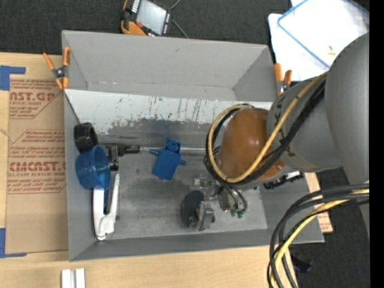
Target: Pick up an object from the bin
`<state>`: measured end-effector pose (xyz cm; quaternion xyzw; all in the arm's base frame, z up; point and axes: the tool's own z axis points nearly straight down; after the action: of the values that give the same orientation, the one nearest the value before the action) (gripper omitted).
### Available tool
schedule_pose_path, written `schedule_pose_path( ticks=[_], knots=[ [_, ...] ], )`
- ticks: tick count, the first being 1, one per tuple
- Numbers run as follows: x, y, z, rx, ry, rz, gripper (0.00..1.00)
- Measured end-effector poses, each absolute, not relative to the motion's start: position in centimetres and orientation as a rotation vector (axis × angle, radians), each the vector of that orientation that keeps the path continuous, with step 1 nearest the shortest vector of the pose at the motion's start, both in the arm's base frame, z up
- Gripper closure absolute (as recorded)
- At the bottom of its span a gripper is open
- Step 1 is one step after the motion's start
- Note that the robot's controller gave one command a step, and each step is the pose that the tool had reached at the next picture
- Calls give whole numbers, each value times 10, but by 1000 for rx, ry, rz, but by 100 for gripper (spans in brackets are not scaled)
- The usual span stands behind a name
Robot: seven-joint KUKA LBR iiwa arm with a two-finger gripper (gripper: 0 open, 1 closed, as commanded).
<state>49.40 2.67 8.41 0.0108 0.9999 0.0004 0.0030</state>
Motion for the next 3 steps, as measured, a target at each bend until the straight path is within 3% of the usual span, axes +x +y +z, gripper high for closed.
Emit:
schedule_pose_path(
  ticks=[3],
  knots=[
    [503,3,78,62,3134,3,100]
  ],
)
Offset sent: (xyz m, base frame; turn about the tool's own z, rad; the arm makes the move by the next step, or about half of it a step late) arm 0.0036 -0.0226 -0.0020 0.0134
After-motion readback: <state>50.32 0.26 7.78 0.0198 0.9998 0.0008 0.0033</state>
